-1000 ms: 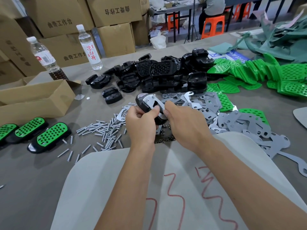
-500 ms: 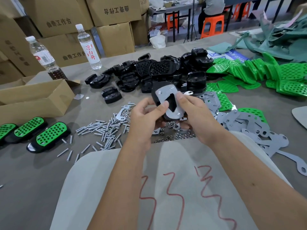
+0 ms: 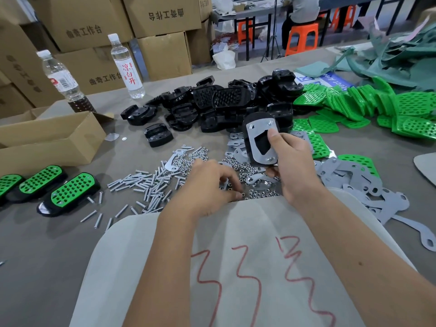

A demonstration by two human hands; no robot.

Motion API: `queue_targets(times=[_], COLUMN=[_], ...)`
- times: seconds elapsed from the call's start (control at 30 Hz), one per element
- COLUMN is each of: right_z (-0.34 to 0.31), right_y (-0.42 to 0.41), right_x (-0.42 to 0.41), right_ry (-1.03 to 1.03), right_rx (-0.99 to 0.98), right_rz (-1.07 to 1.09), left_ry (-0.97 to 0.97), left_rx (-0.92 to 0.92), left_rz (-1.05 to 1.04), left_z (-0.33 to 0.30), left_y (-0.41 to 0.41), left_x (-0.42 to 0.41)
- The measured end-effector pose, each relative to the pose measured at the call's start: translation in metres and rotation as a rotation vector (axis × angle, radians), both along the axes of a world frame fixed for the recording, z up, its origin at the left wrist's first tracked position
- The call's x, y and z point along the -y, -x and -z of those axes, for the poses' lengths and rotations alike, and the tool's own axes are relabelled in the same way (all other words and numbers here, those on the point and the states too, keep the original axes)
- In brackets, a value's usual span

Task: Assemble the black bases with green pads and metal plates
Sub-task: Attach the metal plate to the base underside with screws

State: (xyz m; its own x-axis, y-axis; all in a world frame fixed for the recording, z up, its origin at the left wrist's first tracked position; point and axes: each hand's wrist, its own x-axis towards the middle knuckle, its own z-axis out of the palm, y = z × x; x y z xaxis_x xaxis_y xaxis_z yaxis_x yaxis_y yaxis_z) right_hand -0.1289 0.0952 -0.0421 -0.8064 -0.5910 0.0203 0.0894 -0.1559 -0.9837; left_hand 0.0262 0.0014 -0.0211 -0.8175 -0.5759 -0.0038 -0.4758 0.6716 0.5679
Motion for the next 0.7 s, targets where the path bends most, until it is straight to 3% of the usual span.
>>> queue_targets(times=[0.1,0.17,0.37,0.43,0.7], right_z=[0.001,0.002,0.003,0.002,0.0], right_y=[0.002,0.002,-0.006,-0.009,-0.017], right_x=[0.0,0.0,-0.002,-0.003,-0.004], right_ry=[0.007,0.013,-0.063,-0.097,-0.116], right_rx=[-0.036,-0.081,-0.306,-0.38,-0.513], right_rz=[-0.024,-0.049,-0.08,-0.081,-0.091], left_ry=[0.028,-0.041,-0.395,-0.468,-0.455], left_rx=[0.045,-0.033,-0.681,-0.798,-0.878], left_rz=[0.022,-0.013,-0.288,-0.331,-0.356], left_z=[0.001,0.004,0.006,0.007,0.015], left_y=[0.003,0.004,0.007,0.009,0.014], left_x=[-0.001,0.0,0.005,0.004,0.005])
